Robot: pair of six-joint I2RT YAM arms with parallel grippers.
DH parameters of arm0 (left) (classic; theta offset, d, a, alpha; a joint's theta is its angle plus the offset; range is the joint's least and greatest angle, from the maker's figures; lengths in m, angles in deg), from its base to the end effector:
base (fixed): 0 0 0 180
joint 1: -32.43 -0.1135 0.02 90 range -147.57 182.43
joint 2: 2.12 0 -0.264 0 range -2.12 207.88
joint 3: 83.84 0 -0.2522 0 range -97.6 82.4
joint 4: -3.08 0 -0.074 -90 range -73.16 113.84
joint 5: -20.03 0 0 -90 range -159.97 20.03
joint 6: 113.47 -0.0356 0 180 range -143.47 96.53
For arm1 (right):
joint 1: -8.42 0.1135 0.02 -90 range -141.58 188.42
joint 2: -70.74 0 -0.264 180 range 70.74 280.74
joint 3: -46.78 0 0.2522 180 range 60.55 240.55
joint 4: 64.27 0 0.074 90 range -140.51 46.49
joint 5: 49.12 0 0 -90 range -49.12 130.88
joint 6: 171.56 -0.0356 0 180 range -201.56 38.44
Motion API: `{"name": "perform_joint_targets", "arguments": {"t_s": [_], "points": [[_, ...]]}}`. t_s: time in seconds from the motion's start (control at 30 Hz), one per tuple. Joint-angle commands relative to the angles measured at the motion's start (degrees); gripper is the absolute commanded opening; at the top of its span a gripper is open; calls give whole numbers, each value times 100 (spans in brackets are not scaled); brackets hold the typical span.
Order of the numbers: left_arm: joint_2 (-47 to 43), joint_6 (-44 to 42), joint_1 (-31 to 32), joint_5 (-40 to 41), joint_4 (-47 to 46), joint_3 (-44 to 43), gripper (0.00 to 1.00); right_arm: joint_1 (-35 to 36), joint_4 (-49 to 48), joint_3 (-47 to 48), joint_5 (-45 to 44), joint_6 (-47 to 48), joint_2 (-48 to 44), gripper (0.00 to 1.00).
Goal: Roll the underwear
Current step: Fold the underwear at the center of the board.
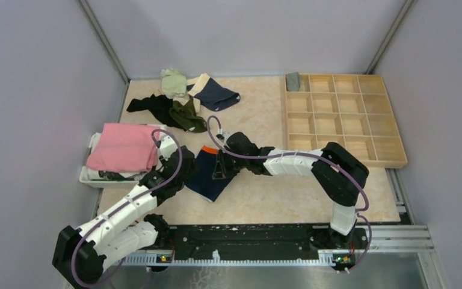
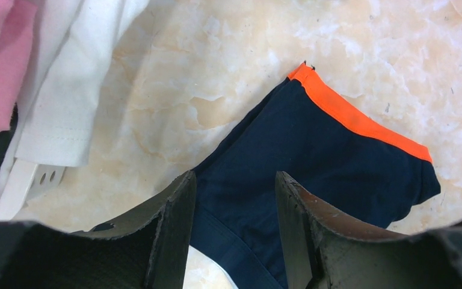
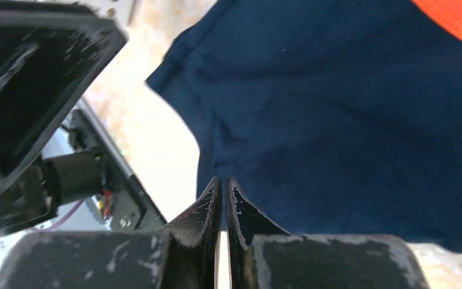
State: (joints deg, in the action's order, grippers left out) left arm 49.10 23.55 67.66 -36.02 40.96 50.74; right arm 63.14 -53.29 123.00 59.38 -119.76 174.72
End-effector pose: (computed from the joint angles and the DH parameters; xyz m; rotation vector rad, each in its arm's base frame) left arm 0.1589 -0.0878 0.2223 -0.5035 2.1241 -0.1113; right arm 0.2166 0.3257 0.1848 -0.5530 2.4482 1.1510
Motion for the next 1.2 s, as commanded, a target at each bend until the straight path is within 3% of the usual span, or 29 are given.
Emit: {"name": "perform_joint_targets", "arguments": {"t_s": [0.0,0.4,0.83,0.97,1.17], "points": [[-161,-213,-33,-191,-241,144,58,21,-127,262,-682,98,379,4],[-306,-503,-28,-561,-538,258,61,-57,730,-93,-1784,430,391,2],[557,-544,12,-2794,-1369,378,70,-869,1569,-1437,-1491,989,-926,2],[699,-267,369,-2952,-1731,517,72,-976,1824,-1752,-1574,980,-1347,2],[917,415,1389,-2414,-1861,571,74,-1057,2018,-1962,-1605,755,-2210,6]]}}
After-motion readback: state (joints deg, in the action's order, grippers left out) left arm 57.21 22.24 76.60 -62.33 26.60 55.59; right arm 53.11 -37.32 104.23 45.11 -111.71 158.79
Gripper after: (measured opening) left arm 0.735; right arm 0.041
